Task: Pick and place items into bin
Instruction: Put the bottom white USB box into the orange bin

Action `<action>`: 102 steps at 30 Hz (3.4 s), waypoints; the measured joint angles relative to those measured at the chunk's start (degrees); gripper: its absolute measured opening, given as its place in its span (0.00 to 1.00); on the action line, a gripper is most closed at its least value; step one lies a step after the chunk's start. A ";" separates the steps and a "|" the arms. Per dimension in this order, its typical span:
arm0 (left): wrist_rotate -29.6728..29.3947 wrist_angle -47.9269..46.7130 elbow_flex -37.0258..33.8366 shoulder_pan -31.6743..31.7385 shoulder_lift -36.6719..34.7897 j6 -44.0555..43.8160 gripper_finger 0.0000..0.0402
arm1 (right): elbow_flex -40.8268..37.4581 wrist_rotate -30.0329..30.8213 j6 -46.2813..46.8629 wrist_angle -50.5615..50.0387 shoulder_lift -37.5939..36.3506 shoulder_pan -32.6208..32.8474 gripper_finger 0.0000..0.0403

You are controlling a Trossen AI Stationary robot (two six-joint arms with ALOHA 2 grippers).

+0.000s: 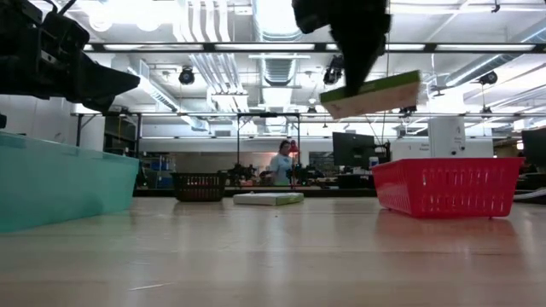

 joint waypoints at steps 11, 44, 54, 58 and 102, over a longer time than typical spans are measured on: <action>-0.01 0.05 0.00 0.00 0.10 -0.22 0.00 | -8.95 -0.40 -23.31 -8.78 0.00 6.74 0.02; -0.02 0.22 0.09 0.00 0.03 -0.04 0.00 | -14.60 -6.27 -60.59 -13.93 0.50 10.45 0.02; -0.08 0.17 0.09 0.00 0.10 -0.04 0.00 | -14.20 -6.50 -59.56 -12.19 0.48 10.42 0.05; -0.09 0.16 0.09 0.00 0.10 -0.04 0.00 | -14.15 -5.78 -59.67 -11.69 0.48 10.21 0.06; -0.17 0.05 0.09 0.02 0.76 -0.05 0.00 | -23.39 -8.26 -17.45 -14.66 -4.95 5.08 0.02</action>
